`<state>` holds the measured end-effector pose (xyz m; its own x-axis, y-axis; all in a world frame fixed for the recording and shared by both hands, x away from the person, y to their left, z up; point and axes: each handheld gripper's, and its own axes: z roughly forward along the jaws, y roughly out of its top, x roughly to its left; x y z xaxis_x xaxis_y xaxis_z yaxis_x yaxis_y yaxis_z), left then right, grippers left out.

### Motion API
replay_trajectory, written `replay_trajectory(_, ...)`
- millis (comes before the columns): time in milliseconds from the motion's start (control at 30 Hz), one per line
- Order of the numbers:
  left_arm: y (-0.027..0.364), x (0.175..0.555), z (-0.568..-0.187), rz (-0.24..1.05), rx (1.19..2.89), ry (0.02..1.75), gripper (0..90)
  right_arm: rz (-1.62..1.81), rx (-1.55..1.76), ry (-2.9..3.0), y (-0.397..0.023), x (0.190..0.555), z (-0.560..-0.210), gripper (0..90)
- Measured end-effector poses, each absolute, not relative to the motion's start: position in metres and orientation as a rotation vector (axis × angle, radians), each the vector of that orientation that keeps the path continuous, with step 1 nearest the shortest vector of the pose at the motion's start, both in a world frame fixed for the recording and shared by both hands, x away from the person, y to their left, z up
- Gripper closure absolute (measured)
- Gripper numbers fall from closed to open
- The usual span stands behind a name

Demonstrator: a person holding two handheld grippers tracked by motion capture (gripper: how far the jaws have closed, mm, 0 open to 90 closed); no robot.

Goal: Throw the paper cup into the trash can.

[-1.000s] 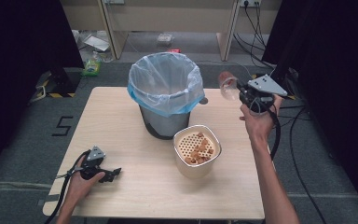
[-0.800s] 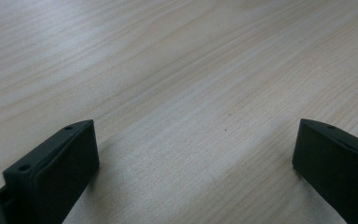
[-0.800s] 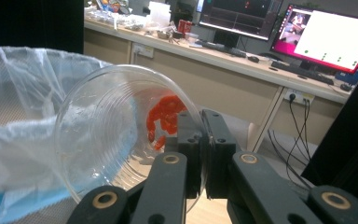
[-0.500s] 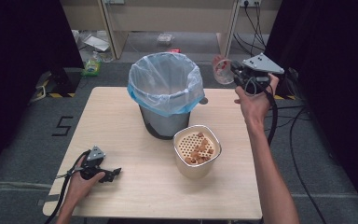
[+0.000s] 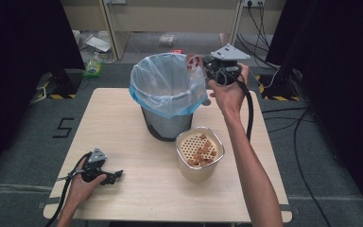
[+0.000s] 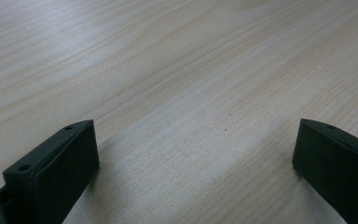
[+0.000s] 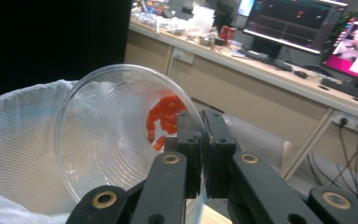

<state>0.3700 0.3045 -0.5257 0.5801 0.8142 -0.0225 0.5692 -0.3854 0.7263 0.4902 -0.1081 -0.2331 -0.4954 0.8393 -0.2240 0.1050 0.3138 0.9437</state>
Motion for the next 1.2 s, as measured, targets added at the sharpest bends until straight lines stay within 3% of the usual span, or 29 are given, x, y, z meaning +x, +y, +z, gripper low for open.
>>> replay_trajectory(333,0.305,0.37,-0.526,0.444,2.103,1.097,0.0,1.215,0.827,1.893,-0.073,0.506,-0.244,85.7)
replay_trajectory(633,0.305,0.37,-0.526,0.444,2.103,1.097,0.0,1.25,0.832,1.869,-0.069,0.512,-0.244,72.1)
replay_trajectory(833,0.305,0.37,-0.526,0.444,2.103,1.097,0.0,1.255,0.875,1.851,-0.095,0.51,-0.238,67.0)
replay_trajectory(1200,0.304,0.37,-0.526,0.444,2.102,1.097,0.0,1.2,0.978,1.9,-0.151,0.492,-0.264,54.2)
